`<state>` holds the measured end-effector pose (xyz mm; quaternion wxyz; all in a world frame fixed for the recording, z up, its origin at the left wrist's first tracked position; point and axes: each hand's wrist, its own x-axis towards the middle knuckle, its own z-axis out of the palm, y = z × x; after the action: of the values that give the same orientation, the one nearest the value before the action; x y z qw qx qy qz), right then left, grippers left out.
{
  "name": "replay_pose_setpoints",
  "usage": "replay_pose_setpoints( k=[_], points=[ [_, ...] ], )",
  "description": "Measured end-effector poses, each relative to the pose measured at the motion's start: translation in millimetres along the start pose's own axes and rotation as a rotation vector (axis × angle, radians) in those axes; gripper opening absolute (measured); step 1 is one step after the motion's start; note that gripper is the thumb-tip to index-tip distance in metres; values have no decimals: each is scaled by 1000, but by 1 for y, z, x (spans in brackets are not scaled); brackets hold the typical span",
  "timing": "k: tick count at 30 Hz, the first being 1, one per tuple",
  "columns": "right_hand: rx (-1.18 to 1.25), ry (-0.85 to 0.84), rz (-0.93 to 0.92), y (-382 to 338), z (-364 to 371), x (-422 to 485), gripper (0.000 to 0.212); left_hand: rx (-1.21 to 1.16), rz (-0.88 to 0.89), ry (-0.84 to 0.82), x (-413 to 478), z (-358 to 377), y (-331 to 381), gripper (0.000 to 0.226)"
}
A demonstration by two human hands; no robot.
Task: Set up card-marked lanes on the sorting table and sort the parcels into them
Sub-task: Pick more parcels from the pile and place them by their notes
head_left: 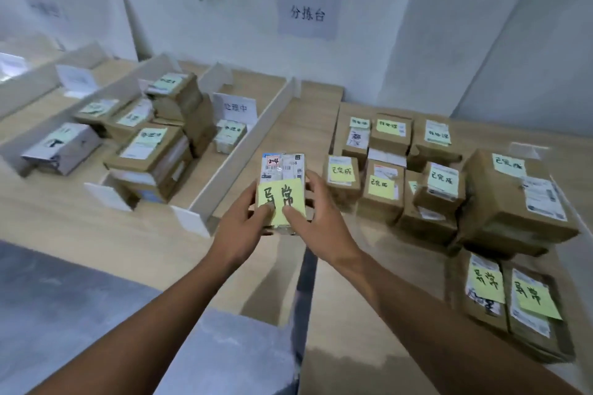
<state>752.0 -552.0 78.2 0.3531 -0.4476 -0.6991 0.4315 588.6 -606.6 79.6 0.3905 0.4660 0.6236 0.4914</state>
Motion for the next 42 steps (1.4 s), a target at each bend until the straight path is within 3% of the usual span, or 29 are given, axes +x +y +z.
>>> replay_pose_setpoints(
  k=[10,17,22,25,32,42],
  points=[
    [78,-164,-180,-146,294,36,61,-22,-14,283,-42,-315,-42,45],
    [42,-196,-144,-187,429,79,66,-7,-61,327,-19,-454,-71,50],
    [30,-240,-72,-175,482,146,60,-81,-154,274,52,-508,-112,60],
    [18,-236,-30,-157,518,194,68,-97,-180,243,107,-532,-141,52],
    [119,-168,178,-130,582,300,61,-26,-281,106,237,-582,-185,45],
    [-106,19,522,-68,625,401,56,-51,-361,-174,373,-573,-275,49]
  ],
)
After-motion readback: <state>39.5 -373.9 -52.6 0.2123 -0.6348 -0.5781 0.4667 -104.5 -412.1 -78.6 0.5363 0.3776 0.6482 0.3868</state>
